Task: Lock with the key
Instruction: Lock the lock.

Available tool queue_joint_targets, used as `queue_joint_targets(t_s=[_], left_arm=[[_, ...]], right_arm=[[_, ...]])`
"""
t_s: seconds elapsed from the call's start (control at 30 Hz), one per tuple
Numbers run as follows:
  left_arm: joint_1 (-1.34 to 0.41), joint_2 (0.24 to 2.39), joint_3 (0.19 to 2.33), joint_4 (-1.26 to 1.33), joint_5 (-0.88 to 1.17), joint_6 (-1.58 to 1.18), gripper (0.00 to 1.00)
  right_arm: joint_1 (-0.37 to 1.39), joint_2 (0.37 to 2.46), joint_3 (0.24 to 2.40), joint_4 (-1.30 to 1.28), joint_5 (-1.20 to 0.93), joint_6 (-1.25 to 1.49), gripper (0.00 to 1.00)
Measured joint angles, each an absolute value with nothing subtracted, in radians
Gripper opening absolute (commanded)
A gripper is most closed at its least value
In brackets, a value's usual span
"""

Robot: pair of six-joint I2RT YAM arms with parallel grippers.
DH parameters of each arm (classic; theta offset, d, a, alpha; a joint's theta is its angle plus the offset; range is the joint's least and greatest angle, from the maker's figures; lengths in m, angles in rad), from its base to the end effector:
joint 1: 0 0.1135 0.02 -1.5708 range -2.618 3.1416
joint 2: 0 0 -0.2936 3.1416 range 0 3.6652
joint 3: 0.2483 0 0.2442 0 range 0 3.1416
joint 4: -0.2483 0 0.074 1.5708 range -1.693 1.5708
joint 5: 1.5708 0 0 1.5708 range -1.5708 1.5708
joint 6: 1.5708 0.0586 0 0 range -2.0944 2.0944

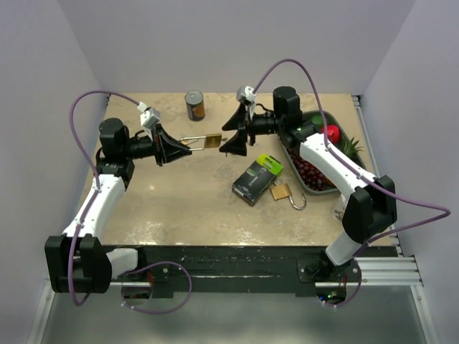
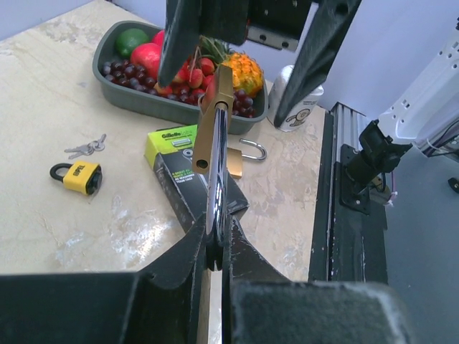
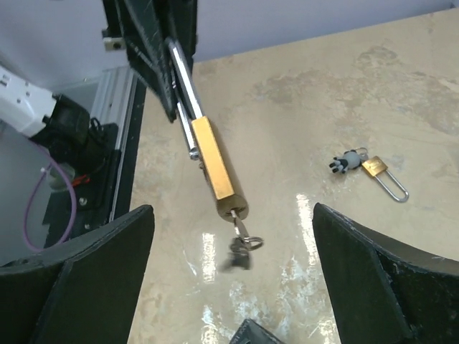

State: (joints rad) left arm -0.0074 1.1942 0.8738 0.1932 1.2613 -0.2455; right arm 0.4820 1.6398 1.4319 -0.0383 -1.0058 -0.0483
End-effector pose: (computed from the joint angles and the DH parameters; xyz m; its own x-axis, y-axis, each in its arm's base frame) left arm 0.2463 -0.0576 0.3573 -0.3532 -0.0714 -0.9328 0.8878 0.2889 -0.3583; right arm 0.3195 0.2230 0.3906 -0.1687 -0.1174 -0.9787 -0.9833 0.0892 0.1588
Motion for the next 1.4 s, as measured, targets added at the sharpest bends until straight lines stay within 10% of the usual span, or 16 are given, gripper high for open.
queue_joint_targets(t_s=[0.2, 0.53, 1.4], left_arm=[[-0.009, 1.194, 0.893, 0.193, 1.286, -0.245, 0.0], [-0.033, 1.185, 0.896, 0.132, 1.324, -0.198, 0.0], [-0.098, 1.155, 0.912, -0.041, 1.278, 0.09, 0.0]], right_arm=[[0.554, 1.64, 1.431, -0.12, -1.012, -0.202, 0.78], [0.584, 1.64, 1.431, -0.161, -1.016, -0.309, 0.0], [0.601, 1.644, 1.481, -0.358, -1.039, -0.365, 0.0]])
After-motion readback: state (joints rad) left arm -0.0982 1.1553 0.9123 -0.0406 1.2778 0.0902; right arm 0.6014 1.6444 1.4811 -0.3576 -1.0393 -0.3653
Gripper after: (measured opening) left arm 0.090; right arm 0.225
